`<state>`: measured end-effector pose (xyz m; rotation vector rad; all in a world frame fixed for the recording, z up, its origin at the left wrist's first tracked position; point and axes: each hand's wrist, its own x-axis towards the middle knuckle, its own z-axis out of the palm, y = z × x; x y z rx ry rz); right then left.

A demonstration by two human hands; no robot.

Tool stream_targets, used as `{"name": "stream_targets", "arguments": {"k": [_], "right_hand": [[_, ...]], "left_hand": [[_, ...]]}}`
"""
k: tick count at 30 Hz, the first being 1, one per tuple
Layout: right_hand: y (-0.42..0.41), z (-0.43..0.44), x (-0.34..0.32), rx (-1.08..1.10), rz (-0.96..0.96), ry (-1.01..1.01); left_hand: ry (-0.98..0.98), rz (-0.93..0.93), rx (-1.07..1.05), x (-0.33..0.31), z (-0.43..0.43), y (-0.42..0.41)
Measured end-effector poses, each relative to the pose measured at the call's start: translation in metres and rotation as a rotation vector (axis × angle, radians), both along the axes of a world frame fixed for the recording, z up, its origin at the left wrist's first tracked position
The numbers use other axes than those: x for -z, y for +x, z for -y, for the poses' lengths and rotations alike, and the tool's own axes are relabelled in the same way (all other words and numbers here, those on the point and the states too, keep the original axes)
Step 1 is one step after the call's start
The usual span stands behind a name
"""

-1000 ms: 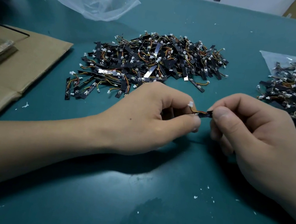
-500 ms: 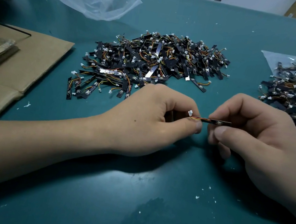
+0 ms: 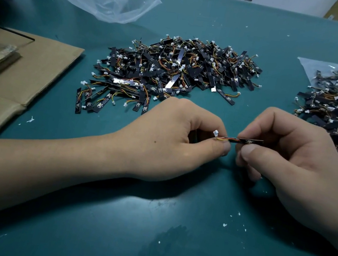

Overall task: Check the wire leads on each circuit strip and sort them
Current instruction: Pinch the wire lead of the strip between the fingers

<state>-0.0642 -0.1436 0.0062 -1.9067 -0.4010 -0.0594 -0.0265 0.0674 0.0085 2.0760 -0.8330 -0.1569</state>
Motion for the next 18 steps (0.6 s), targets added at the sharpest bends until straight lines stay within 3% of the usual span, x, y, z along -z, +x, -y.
{"name": "stream_targets", "arguments": {"k": [18], "right_hand": [[0.0014,-0.0006,0.0016,0.027,-0.03,0.04]], "left_hand": [[0.017,0.002,0.007,-0.0007,-0.0005,-0.0006]]}}
